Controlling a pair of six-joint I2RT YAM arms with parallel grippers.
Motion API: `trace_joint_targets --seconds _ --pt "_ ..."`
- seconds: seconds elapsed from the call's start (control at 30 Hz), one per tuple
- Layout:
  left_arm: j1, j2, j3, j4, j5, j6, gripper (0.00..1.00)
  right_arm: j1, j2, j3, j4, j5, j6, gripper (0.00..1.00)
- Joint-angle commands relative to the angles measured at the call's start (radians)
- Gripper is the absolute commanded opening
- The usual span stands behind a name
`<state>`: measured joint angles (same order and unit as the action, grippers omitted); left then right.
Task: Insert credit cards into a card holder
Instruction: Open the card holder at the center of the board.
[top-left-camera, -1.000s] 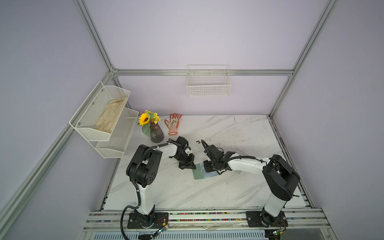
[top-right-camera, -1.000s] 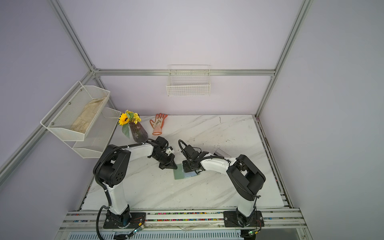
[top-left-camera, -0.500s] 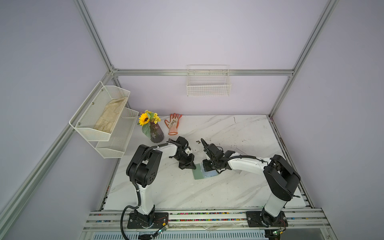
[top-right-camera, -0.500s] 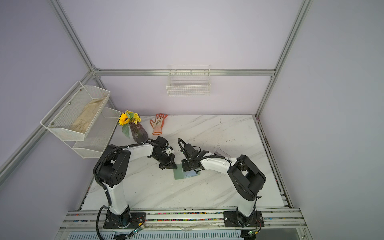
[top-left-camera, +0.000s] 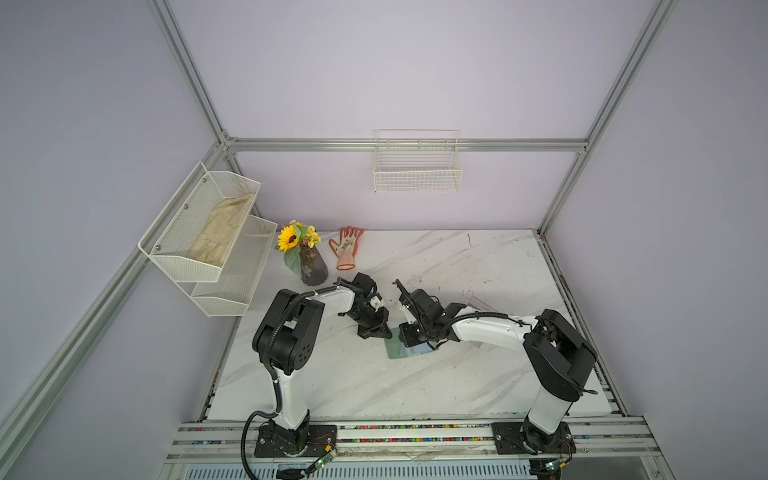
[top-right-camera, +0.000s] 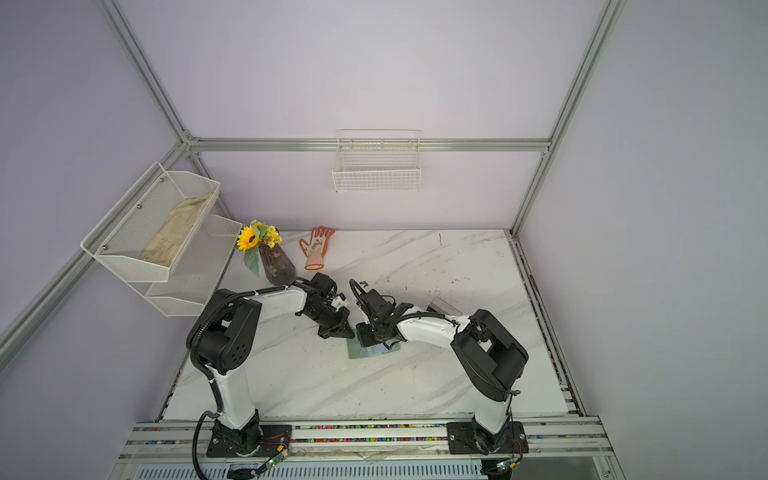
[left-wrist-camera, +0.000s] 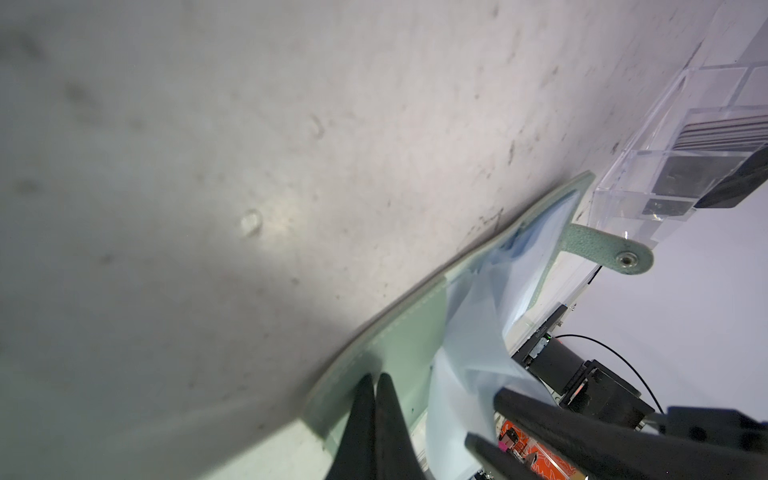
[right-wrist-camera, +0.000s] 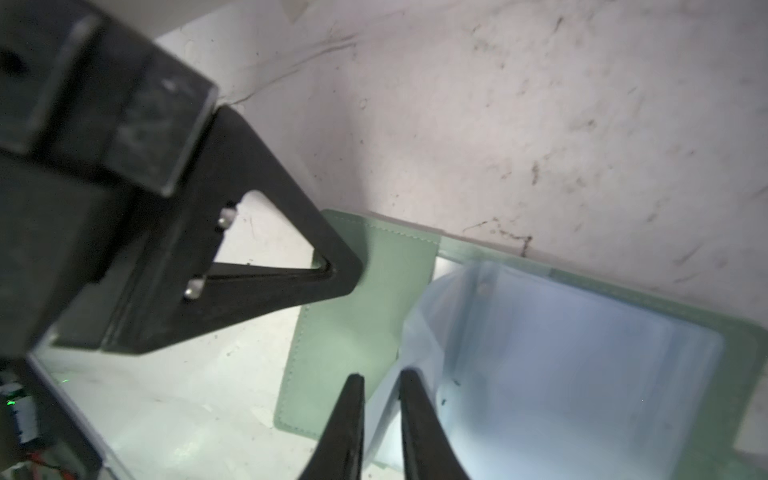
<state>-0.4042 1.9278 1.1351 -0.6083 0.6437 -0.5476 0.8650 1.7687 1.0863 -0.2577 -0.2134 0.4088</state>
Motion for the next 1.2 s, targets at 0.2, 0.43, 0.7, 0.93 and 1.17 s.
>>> trace_joint_targets --seconds 0.2,0.43,0.7,0.93,1.17 --pt "-0.030 0.120 0.033 0.051 -0.131 0.067 0.00 0.010 -0.053 -0.006 0.045 -0.115 -0.018 0.39" --pt "-0.030 0.126 0.079 0.022 -0.137 0.083 0.00 0.009 -0.128 -0.029 0.053 -0.122 -0.016 0.47" --pt "-0.030 0.041 0.225 -0.098 -0.171 0.110 0.00 -0.035 -0.143 -0.055 0.012 0.045 0.059 0.42" --pt "-0.030 -0.003 0.394 -0.202 -0.190 0.115 0.00 -0.040 0.004 -0.051 0.001 0.080 0.034 0.34" --pt "-0.048 -0.086 0.326 -0.166 -0.175 0.061 0.00 -0.042 0.041 -0.071 -0.004 0.104 0.044 0.28"
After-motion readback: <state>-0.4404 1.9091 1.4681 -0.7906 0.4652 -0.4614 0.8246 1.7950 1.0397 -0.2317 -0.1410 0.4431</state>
